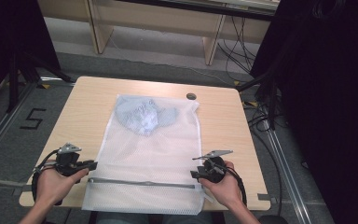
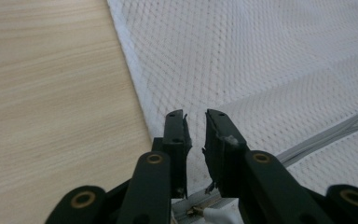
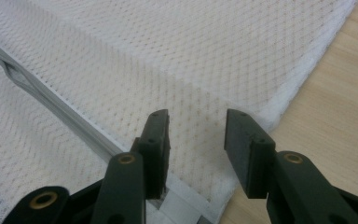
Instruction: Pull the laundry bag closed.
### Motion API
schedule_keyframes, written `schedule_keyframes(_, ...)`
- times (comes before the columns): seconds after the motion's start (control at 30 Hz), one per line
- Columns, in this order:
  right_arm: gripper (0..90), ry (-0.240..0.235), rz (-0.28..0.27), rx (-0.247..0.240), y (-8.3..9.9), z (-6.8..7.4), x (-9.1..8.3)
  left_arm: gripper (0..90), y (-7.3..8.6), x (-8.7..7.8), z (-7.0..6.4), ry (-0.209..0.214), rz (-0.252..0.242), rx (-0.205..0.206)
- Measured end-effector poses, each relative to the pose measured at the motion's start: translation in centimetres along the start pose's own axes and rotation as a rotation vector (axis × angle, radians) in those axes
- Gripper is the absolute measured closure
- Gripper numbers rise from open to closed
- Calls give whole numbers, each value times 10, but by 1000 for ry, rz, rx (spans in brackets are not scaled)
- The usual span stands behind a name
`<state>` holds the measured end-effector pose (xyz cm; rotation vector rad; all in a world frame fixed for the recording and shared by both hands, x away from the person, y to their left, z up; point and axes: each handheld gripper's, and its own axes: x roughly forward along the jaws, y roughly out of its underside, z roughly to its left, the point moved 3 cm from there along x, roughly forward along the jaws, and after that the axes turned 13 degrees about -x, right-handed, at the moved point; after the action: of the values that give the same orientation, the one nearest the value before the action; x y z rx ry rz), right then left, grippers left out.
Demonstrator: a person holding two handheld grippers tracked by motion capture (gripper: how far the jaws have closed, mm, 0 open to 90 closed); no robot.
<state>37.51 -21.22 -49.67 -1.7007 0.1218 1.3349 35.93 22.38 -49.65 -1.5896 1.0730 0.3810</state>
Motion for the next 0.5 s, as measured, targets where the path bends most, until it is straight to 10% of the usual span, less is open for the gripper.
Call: schedule_keyframes(0.5, 619, 5, -11, -18, -6, 7, 1, 895, 4, 2, -1, -15, 50, -74)
